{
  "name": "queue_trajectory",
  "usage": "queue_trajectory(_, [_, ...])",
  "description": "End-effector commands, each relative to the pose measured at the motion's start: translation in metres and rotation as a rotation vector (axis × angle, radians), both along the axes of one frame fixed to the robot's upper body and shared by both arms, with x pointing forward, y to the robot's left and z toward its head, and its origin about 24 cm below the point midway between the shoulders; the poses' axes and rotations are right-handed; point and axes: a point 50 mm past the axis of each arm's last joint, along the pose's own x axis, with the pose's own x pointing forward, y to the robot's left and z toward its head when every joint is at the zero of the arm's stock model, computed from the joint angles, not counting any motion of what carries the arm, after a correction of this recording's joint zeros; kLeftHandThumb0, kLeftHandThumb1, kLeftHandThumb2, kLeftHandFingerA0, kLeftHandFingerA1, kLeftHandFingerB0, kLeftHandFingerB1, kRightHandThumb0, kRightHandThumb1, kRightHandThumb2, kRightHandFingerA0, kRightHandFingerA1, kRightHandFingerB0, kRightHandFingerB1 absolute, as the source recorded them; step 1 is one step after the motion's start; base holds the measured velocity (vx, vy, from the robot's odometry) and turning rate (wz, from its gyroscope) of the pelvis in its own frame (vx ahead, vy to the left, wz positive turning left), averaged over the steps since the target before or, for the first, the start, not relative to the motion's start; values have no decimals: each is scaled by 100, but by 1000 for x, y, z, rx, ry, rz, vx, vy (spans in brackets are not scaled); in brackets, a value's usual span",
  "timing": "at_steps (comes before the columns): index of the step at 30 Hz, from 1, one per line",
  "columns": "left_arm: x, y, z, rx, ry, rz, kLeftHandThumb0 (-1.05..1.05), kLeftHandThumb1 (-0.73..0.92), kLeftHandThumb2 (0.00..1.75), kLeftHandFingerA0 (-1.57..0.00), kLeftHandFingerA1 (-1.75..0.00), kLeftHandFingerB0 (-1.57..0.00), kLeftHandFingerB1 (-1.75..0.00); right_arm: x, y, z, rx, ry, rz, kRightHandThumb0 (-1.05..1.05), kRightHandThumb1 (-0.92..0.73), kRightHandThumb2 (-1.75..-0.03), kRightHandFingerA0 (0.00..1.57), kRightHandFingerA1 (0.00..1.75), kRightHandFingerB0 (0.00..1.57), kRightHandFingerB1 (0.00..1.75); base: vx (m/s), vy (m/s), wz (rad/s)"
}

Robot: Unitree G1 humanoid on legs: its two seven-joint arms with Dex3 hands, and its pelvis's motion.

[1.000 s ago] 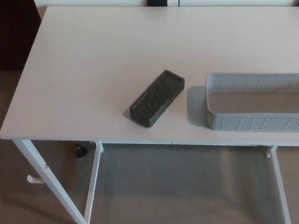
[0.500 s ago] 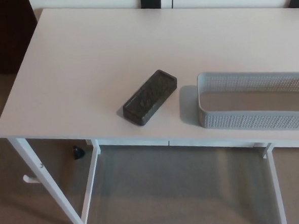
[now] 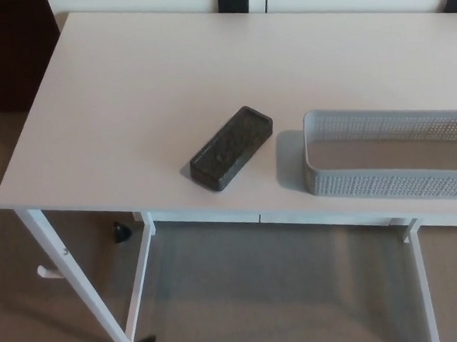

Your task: The robot walks towards a desk on which an eraser is kept on the left hand side and a container is kept on the right hand side. The robot picks up the eraser using its left hand and places it in the container.

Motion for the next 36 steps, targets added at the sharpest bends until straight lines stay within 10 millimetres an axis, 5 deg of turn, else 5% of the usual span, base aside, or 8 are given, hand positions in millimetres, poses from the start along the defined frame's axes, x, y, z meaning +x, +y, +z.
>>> queue_trajectory(1, [10, -71, 217, -85, -742, -779, -63, 41, 79, -28, -57, -18, -47, 5, -3, 2, -2, 23, -13, -59, -81, -69, 9, 64, 6, 37, 0, 0, 0])
queue_trajectory(7, [41, -78, 266, -122, -995, -720, -57, 36, 75, -33, -59, -21, -49, 5, -2, 2, -7, 16, -6, -65, -60, -103, 13, 64, 1, 46, 0, 0, 0])
queue_trajectory(16, [120, -79, 295, 108, -1091, -423, -55, 49, 55, -34, -54, -27, -40, 4, 0, 0, -8, 20, -7, -56, -80, -70, 10, 65, 6, 38, 0, 0, 0])
queue_trajectory(24, [178, -75, 287, 402, -956, -263, -57, 41, 69, -22, -40, -19, -37, 7, 2, 1, -19, 10, 8, -60, -61, -104, 12, 62, 0, 46, 0, 0, 0])
queue_trajectory(25, [184, -75, 285, 447, -914, -260, -28, 30, 88, -8, -51, -7, -50, 7, 2, 1, -24, 7, 11, -57, -81, -71, 11, 68, 6, 40, 0, 0, 0])
queue_trajectory(27, [198, -74, 279, 513, -829, -248, -51, 50, 56, -18, -29, -18, -28, 7, 2, 1, -26, 9, 12, -59, -61, -104, 12, 62, 0, 46, 0, 0, 0])
queue_trajectory(28, [204, -74, 277, 538, -792, -240, -52, 50, 56, -18, -30, -17, -27, 7, 3, 2, -25, 10, 13, -57, -81, -70, 10, 66, 6, 38, 0, 0, 0])
queue_trajectory(36, [246, -79, 259, 668, -571, -190, -60, 39, 73, -7, -28, -8, -24, 11, 3, 4, -23, -8, 26, -55, -81, -70, 9, 70, 5, 42, 0, 0, 0])
